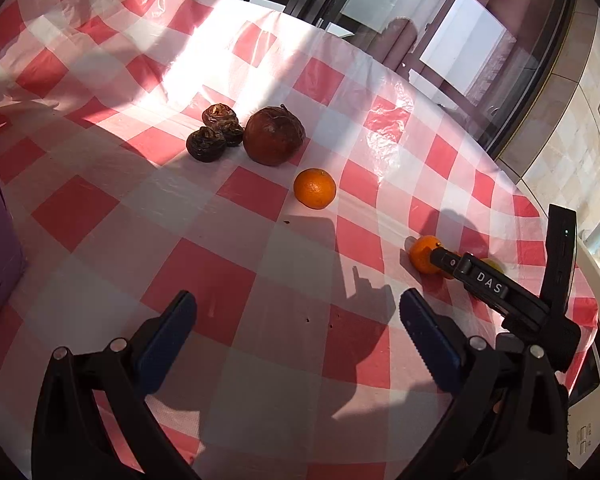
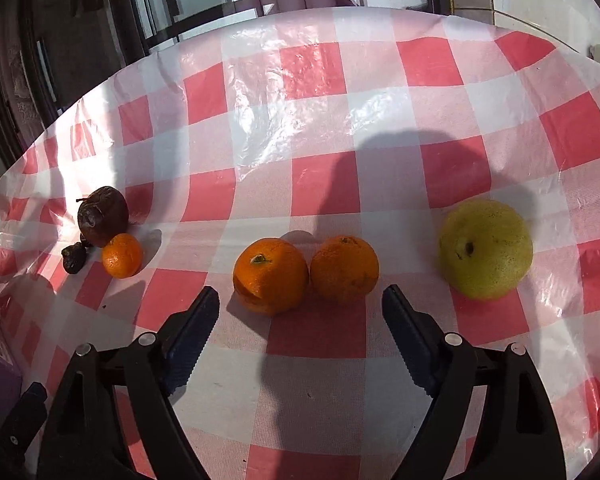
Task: Organize fruits
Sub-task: 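Grasp an orange with the right gripper while the left grasps another orange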
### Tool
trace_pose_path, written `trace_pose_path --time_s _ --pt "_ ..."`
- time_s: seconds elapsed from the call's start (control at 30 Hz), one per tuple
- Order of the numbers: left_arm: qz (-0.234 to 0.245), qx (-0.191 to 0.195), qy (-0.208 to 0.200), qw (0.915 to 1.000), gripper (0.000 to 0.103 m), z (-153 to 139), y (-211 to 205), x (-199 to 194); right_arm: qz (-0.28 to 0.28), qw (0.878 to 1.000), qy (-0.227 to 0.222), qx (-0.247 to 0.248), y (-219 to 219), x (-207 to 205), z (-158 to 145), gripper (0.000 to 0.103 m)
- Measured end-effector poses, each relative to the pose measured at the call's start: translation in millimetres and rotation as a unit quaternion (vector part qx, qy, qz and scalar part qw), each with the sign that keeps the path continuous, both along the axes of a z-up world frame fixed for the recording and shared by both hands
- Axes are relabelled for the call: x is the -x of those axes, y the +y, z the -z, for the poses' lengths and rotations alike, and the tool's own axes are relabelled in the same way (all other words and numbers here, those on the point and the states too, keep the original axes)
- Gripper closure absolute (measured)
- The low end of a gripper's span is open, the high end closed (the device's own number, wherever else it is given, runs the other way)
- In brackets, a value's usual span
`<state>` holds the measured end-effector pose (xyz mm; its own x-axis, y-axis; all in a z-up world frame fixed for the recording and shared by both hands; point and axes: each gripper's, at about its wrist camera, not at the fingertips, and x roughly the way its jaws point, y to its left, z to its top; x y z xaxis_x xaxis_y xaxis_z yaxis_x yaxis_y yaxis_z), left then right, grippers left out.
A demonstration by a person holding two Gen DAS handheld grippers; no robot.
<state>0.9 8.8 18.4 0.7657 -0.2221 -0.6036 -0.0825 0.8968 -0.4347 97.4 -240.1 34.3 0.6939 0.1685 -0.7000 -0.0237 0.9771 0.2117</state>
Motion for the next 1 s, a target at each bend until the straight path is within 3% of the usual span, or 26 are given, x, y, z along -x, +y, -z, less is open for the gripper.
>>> trace_pose_path --time_s 0.07,0.2,0.3,0.5,0.57,0.63,0.73,0.83,1.0 --pt "0.002 -0.001 -0.001 1.0 0.002 0 0 0 -0.005 1.0 -0.001 -0.027 -15 8 -1 0.022" --pt "0.003 -0.001 -0.003 1.0 0.002 0 0 0 0.008 1.0 0.014 -0.017 -29 14 2 0.028" --pt "0.002 0.0 -0.004 1.0 0.002 0 0 0 0.031 0.998 0.047 0.01 -31 5 9 0.035" --pt "0.002 0.0 -0.004 1.0 0.002 1 0 1 0.012 0.994 0.057 0.095 -5 -22 13 0.044" --pt "0.001 0.001 -0.004 1.0 0.002 1 1 1 0.013 0.993 0.057 0.103 -5 -35 13 0.047" --pt "0.002 0.0 -0.004 1.0 0.002 1 0 0 0.006 0.993 0.056 0.099 -5 -41 13 0.05" --pt "0.006 -0.001 -0.001 1.0 0.002 1 -1 0 -0.013 0.995 0.048 0.088 -5 -35 12 0.065" --pt "0.015 -0.005 0.013 0.9998 0.002 2 -4 -6 -0.009 0.997 0.044 0.057 -11 -18 10 0.066" --pt "-0.018 0.005 0.035 0.9992 0.002 3 3 -38 0.018 1.0 0.022 -0.007 -24 34 6 0.066"
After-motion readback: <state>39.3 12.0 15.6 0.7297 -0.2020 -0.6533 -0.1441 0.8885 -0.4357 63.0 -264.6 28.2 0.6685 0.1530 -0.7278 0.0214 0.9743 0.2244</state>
